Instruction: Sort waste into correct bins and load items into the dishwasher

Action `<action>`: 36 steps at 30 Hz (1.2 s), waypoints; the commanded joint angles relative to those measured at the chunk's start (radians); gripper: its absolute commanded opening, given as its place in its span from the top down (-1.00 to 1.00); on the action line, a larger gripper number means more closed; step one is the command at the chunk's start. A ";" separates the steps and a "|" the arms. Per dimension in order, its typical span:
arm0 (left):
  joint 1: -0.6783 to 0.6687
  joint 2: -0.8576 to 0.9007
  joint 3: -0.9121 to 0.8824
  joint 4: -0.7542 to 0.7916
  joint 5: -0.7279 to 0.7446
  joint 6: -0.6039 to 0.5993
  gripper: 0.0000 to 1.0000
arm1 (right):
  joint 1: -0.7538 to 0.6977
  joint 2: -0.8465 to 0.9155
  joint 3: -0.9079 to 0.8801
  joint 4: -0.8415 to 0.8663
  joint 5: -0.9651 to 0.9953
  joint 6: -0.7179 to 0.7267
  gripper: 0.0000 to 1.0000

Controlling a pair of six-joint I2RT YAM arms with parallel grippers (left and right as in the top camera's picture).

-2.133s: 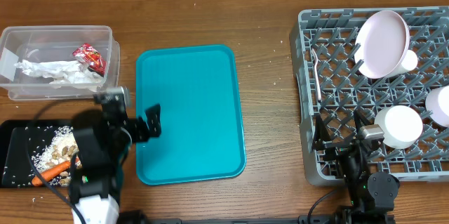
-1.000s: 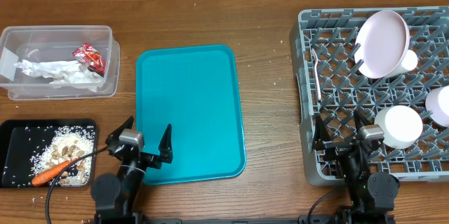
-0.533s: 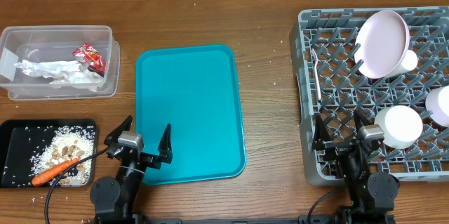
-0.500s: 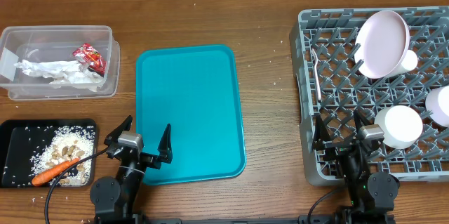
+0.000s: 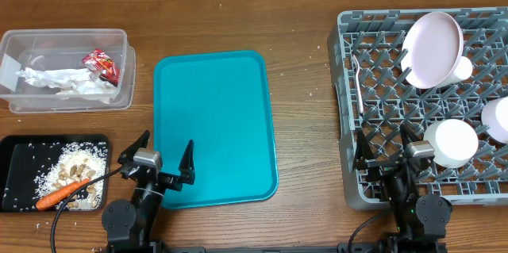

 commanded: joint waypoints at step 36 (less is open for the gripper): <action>-0.006 -0.012 -0.006 -0.006 -0.107 0.225 -1.00 | 0.005 -0.009 -0.011 0.005 0.010 -0.003 -1.00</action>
